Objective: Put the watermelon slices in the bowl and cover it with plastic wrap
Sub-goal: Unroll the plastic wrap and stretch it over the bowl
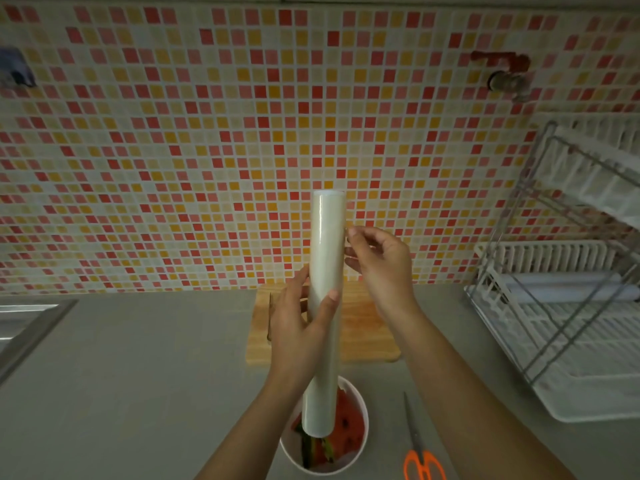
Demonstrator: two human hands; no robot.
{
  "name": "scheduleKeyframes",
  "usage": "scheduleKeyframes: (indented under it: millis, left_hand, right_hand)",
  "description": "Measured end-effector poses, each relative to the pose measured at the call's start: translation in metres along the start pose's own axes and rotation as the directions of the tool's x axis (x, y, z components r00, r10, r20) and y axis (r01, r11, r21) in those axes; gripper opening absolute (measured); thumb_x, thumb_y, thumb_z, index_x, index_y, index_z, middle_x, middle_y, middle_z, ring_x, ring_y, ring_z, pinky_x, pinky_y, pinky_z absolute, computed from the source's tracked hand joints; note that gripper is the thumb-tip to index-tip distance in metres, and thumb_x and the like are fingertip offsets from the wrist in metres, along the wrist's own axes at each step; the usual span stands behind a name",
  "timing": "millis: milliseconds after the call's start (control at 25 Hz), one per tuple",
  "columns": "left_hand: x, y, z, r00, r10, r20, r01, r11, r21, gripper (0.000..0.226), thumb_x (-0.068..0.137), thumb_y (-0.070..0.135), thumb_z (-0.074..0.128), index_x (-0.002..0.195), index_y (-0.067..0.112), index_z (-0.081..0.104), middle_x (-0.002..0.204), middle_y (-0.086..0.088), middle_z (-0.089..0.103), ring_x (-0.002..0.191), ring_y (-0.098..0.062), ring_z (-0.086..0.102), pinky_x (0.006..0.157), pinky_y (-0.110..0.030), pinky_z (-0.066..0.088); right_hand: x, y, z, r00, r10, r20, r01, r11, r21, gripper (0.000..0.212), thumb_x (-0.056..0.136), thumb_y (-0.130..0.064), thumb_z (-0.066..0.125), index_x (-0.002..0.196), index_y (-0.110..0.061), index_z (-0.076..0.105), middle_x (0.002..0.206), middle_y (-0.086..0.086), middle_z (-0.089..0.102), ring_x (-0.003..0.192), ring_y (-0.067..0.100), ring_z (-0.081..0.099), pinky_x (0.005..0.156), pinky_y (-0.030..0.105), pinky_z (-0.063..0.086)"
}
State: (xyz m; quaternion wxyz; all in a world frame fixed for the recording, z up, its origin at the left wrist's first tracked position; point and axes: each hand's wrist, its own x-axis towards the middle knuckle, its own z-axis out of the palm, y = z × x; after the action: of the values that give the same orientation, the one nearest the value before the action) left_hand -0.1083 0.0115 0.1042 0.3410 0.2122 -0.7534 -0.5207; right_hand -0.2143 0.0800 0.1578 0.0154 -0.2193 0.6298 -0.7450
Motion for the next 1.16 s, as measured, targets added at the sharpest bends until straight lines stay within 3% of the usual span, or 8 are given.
scheduleKeyframes:
  millis: [160,280,400,560,760,960,1080,1160]
  left_hand:
    - [-0.005,0.004,0.002,1.0,0.016,0.004,-0.016,1.0,0.01,0.056,0.079,0.058,0.055,0.132,0.043,0.043,0.123,0.016,0.057,0.111,-0.012,0.056,0.091,-0.046,0.053]
    - [-0.006,0.007,0.001,0.999,0.051,0.013,-0.052,0.998,0.027,0.05,0.079,0.056,0.055,0.127,0.051,0.039,0.119,0.02,0.055,0.109,-0.011,0.057,0.089,-0.044,0.053]
    - [-0.004,0.009,0.0,0.998,0.055,0.02,-0.056,0.998,0.015,0.05,0.08,0.053,0.056,0.127,0.05,0.041,0.119,0.018,0.057,0.107,-0.01,0.058,0.088,-0.044,0.054]
    - [-0.006,0.014,-0.003,0.997,0.071,0.015,-0.071,0.998,0.0,0.049,0.081,0.053,0.056,0.127,0.055,0.039,0.119,0.024,0.054,0.112,-0.009,0.056,0.089,-0.042,0.054]
    - [-0.003,0.019,-0.012,0.998,0.062,0.0,-0.062,0.995,-0.077,0.053,0.08,0.058,0.056,0.131,0.054,0.041,0.123,0.014,0.059,0.11,-0.009,0.059,0.086,-0.041,0.057]
    - [0.001,0.023,-0.019,0.998,0.062,0.029,-0.059,0.992,-0.108,0.05,0.084,0.049,0.058,0.133,0.048,0.045,0.117,0.015,0.062,0.104,-0.009,0.063,0.086,-0.043,0.057]
    - [0.004,0.023,-0.02,0.998,0.036,0.05,-0.029,0.99,-0.139,0.051,0.083,0.049,0.058,0.133,0.046,0.046,0.11,0.018,0.063,0.099,-0.008,0.064,0.083,-0.041,0.058]
    - [0.006,0.023,-0.02,0.998,0.034,0.058,-0.025,0.99,-0.139,0.055,0.083,0.049,0.057,0.136,0.04,0.046,0.112,0.016,0.063,0.099,-0.008,0.064,0.084,-0.041,0.058]
  right_hand:
    - [0.001,-0.001,0.001,0.998,0.065,-0.02,-0.065,0.997,0.045,0.011,0.089,-0.032,0.057,0.092,-0.023,0.064,0.093,-0.003,0.069,0.087,0.014,0.068,0.068,0.023,0.056]
    - [0.006,-0.009,-0.003,0.999,-0.005,0.05,0.001,0.996,0.087,0.018,0.084,-0.043,0.06,0.097,-0.03,0.064,0.101,-0.005,0.069,0.094,0.012,0.066,0.073,0.026,0.057]
    - [0.012,-0.018,-0.006,0.996,-0.088,-0.004,0.088,0.993,0.076,0.011,0.085,-0.034,0.063,0.092,-0.027,0.068,0.089,-0.008,0.07,0.086,0.01,0.067,0.071,0.024,0.055]
    - [0.017,-0.026,-0.004,0.989,-0.044,-0.139,0.053,0.997,0.063,0.008,0.087,-0.028,0.061,0.088,-0.026,0.068,0.075,-0.013,0.065,0.069,-0.001,0.062,0.065,0.018,0.051]
    - [-0.009,-0.017,-0.011,0.989,0.077,0.124,-0.092,0.989,0.116,0.042,0.07,-0.072,0.05,0.098,-0.042,0.06,0.1,-0.013,0.066,0.086,0.004,0.066,0.069,0.021,0.054]
    - [-0.025,-0.001,-0.012,0.979,-0.031,0.201,0.031,1.0,0.0,0.007,0.083,-0.036,0.064,0.08,-0.03,0.067,0.083,-0.008,0.072,0.083,0.01,0.068,0.072,0.022,0.054]
    - [-0.018,0.003,-0.011,0.992,-0.004,0.13,0.019,0.993,-0.113,0.009,0.088,-0.033,0.059,0.08,-0.031,0.063,0.076,-0.011,0.069,0.076,0.004,0.066,0.077,0.025,0.055]
    - [-0.02,0.007,-0.01,0.992,0.056,0.11,-0.052,0.998,-0.04,0.013,0.087,-0.038,0.058,0.086,-0.027,0.064,0.081,-0.008,0.068,0.077,0.004,0.066,0.076,0.025,0.055]
